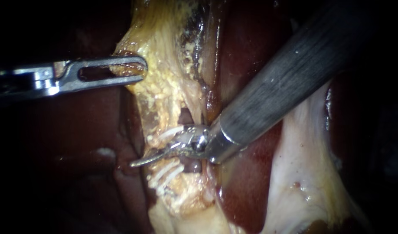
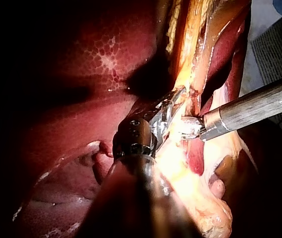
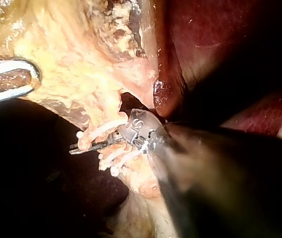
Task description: Go back from the cut left tube
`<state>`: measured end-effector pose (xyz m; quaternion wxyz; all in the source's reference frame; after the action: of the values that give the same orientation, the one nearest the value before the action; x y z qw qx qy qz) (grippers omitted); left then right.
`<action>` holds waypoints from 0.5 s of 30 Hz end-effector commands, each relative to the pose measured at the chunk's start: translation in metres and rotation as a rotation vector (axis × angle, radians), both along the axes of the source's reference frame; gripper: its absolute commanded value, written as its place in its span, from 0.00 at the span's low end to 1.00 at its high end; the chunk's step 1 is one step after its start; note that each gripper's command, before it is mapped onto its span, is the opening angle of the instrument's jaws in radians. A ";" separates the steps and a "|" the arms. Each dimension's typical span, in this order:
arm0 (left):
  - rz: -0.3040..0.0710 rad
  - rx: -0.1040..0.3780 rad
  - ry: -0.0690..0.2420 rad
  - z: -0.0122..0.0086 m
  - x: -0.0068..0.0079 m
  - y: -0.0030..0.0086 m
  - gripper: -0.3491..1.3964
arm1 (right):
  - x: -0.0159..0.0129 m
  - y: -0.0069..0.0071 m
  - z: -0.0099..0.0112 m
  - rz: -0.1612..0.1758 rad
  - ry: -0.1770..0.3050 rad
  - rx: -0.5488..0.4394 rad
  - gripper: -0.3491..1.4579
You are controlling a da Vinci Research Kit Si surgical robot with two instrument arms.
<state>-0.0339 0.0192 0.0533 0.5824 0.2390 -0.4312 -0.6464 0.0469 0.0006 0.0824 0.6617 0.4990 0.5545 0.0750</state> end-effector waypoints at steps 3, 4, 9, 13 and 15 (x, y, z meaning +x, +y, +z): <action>0.001 0.001 -0.001 0.0000 0.0000 0.0000 0.00 | 0.0000 0.0000 0.0000 -0.001 0.000 0.000 0.00; 0.001 0.001 -0.001 0.0000 0.0000 0.0000 0.00 | 0.0000 0.0000 0.0000 -0.001 0.000 0.000 0.00; 0.000 0.001 -0.001 0.0000 0.0000 0.0000 0.00 | 0.0000 0.0000 0.0000 -0.001 0.000 0.000 0.00; 0.000 0.001 0.000 0.0000 0.0000 -0.0001 0.00 | 0.0000 0.0000 0.0000 -0.001 0.000 0.000 0.00; 0.000 0.001 0.000 -0.0001 0.0000 -0.0001 0.00 | 0.0000 0.0000 -0.0001 -0.001 0.000 0.000 0.00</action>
<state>-0.0340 0.0191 0.0532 0.5823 0.2398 -0.4310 -0.6463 0.0470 0.0006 0.0823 0.6616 0.4994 0.5544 0.0749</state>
